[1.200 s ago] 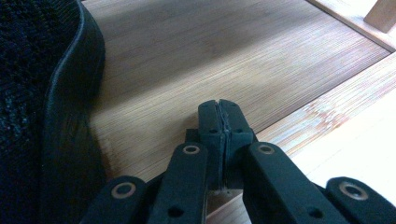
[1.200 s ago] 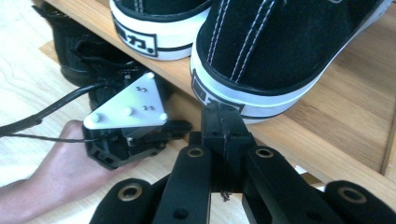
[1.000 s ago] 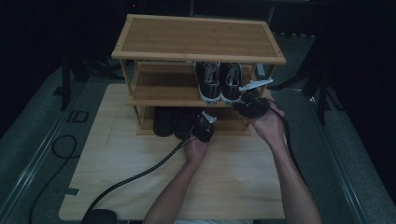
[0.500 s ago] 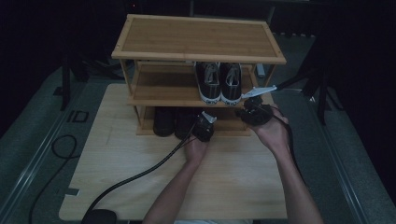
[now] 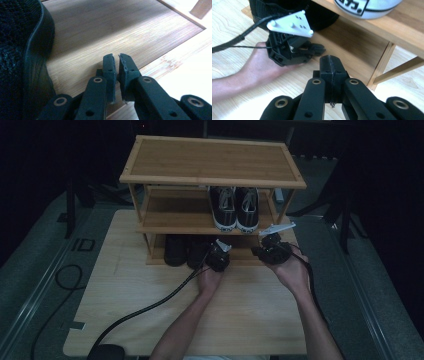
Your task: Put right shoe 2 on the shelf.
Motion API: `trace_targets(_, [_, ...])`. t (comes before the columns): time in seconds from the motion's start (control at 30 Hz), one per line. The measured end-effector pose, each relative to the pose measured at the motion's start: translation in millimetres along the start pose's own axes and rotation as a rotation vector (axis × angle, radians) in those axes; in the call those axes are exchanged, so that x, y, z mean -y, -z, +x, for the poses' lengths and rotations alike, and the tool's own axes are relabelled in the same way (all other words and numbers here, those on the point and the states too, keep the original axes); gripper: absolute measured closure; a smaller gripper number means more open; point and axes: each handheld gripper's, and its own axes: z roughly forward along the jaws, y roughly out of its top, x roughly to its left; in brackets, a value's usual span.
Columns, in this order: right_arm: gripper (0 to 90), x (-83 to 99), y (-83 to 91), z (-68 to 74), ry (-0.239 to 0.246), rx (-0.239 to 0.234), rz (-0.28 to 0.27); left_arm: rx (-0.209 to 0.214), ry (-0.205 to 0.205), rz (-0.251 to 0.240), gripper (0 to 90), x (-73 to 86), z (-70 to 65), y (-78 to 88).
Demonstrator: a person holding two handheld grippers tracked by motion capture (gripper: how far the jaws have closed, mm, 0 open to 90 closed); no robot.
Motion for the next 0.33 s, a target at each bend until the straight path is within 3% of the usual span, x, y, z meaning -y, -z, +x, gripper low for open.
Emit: trace_targets(0.33, [90.0, 3.8, -4.0, -1.9, -0.007, -0.001, 0.010, 0.036, -0.021, -0.025, 81.9, 0.4, -6.7, 6.6])
